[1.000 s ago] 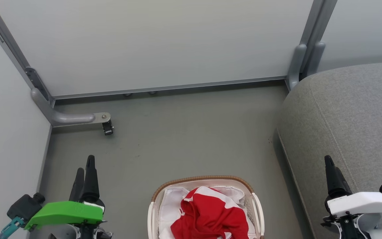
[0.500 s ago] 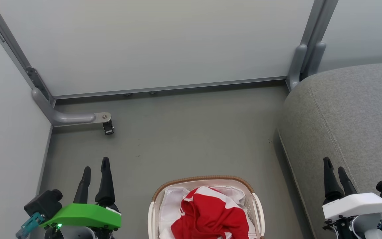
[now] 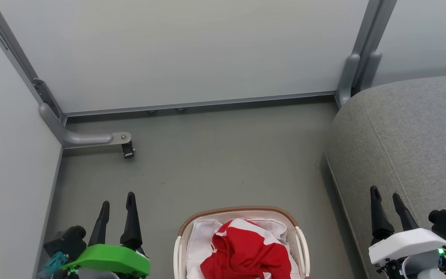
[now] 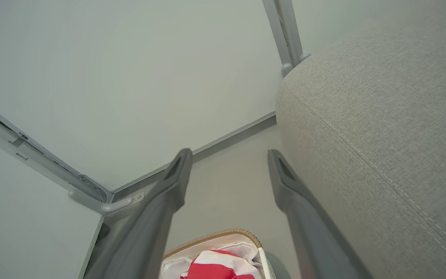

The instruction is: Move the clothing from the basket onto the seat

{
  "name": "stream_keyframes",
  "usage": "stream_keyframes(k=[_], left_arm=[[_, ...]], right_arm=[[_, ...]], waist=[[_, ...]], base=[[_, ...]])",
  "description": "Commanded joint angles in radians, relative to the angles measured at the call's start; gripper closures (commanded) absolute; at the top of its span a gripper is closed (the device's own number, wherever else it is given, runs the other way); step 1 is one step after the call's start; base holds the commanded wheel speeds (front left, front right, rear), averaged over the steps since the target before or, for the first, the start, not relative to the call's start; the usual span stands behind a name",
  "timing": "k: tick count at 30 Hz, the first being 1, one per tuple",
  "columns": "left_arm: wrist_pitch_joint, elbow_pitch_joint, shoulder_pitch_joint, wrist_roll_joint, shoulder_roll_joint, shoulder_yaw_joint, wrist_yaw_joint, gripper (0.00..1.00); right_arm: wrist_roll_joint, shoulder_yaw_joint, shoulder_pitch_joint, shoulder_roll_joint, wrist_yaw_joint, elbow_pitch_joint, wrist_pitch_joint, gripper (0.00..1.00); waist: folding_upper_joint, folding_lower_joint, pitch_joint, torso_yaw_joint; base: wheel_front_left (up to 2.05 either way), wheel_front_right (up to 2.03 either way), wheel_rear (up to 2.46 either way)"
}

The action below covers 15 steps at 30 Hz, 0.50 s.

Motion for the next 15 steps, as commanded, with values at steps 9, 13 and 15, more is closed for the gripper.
stream_keyframes(k=[9,13,15], left_arm=[[-0.028,0.000,0.010,0.102,0.008,-0.016,0.012,0.00],[-0.037,0.005,0.010,0.138,0.008,-0.022,0.015,0.00],[-0.042,0.006,0.010,0.153,0.008,-0.025,0.016,0.00]], right_arm=[[-0.113,0.005,0.016,-0.008,0.000,-0.023,-0.030,0.00],[-0.154,0.010,0.017,-0.008,0.000,-0.026,-0.039,0.00],[-0.173,0.013,0.018,-0.008,0.000,-0.027,-0.043,0.00]], waist=[[0.0078,0.0000,-0.002,0.004],[0.0082,0.0000,-0.002,0.006],[0.0084,0.0000,-0.002,0.007]], base=[[0.00,0.00,0.00],[0.00,0.00,0.00],[0.00,0.00,0.00]])
